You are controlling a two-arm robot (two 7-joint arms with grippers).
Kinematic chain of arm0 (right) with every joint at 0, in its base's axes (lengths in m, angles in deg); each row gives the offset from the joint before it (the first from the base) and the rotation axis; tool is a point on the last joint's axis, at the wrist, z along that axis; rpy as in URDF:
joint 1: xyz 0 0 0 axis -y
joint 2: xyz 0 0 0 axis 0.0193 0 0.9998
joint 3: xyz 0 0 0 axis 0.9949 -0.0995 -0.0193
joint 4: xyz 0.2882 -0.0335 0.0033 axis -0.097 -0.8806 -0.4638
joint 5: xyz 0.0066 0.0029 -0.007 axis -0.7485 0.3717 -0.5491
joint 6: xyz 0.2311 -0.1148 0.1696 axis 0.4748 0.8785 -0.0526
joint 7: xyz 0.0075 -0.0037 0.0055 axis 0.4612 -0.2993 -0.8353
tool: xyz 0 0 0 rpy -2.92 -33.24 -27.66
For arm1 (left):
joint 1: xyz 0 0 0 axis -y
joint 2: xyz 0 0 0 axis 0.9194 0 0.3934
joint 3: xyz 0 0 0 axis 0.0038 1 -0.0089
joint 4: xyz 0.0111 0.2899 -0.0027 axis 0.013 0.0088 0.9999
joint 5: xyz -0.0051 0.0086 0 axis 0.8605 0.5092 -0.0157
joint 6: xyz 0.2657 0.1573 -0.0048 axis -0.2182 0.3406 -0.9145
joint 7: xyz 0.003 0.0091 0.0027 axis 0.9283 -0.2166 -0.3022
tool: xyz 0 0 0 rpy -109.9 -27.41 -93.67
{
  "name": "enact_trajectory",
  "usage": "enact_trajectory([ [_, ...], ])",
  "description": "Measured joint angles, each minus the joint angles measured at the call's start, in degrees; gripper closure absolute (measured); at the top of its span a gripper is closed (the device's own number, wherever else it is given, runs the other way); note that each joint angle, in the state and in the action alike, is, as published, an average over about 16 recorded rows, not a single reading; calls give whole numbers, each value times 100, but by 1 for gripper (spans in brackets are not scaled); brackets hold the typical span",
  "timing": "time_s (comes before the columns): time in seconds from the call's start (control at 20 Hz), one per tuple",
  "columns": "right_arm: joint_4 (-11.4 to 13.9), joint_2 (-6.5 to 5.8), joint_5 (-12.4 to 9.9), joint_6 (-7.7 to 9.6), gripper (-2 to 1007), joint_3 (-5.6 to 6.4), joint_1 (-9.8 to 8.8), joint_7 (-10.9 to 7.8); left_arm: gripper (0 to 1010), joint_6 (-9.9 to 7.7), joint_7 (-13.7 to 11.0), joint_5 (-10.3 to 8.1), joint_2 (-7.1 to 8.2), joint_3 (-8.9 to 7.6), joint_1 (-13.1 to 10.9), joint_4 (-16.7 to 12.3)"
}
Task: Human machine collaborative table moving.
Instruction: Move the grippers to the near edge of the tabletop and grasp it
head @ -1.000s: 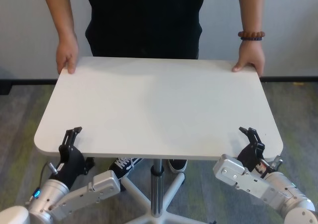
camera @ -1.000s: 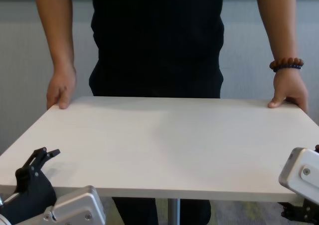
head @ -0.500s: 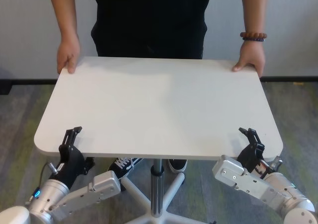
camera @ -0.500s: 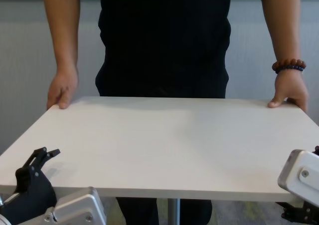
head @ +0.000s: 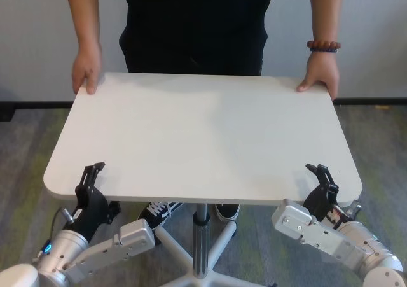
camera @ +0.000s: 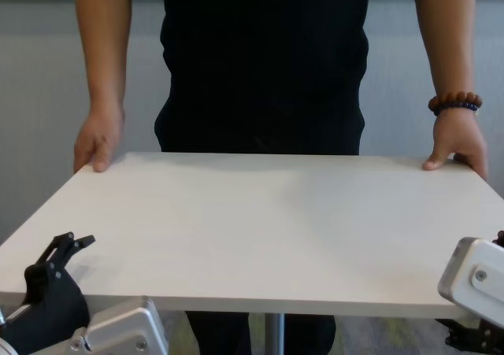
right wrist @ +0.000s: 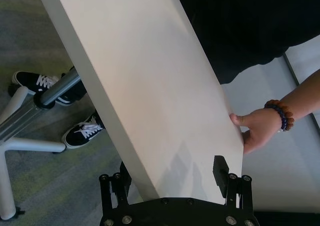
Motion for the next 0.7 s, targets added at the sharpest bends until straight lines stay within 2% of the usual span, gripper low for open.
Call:
enact_trajectory([
  [0.7, 5, -7, 12, 15, 0, -10, 5, 0, 7, -16, 9, 13, 5, 9, 6, 6],
])
